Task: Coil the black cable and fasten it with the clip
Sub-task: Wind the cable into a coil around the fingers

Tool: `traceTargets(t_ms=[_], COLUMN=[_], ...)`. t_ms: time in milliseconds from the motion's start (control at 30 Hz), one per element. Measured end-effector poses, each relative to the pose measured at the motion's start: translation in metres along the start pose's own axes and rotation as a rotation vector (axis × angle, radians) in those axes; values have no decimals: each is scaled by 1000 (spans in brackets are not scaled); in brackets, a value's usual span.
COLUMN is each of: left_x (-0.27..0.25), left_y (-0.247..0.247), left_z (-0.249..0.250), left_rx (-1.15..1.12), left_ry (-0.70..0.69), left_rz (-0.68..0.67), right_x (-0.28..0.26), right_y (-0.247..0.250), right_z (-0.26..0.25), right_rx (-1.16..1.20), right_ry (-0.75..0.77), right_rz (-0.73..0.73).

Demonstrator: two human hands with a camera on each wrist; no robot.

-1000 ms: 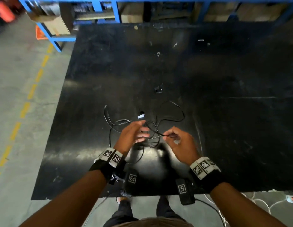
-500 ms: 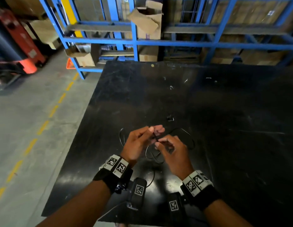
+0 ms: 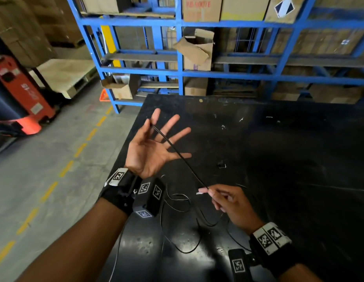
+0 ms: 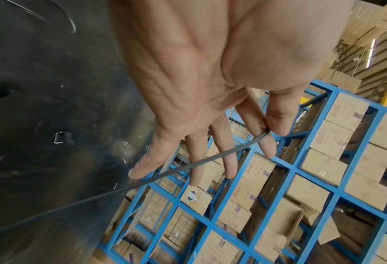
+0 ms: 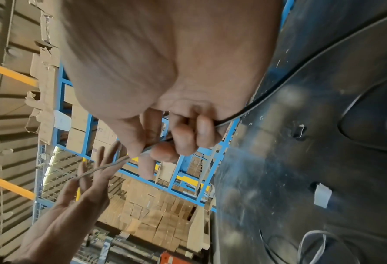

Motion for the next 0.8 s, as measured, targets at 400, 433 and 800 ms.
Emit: traceTargets(t_ms=[400, 433, 800], left_x=[-1, -1, -9], left_y=[-27, -31, -28], left_z=[17, 12, -77], left_rx=[-95, -83, 310], left_ry=[48, 81, 570], left_rz=[-255, -274, -115], right_x=[5, 10, 109], right_y=[45, 48, 84], right_z=[50, 52, -46], right_rx=[-46, -55, -317], right_ry=[-267, -280, 130], right_rz=[135, 164, 289])
Point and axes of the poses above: each hand's wrist, its own x-axis towards the middle knuckle, its own y-axis out of the back of the hand, z = x × y, the point moved 3 cm from there along x, towards the middle knuckle, and after that the axes turned 10 degrees about y, right-handed, at the moved point
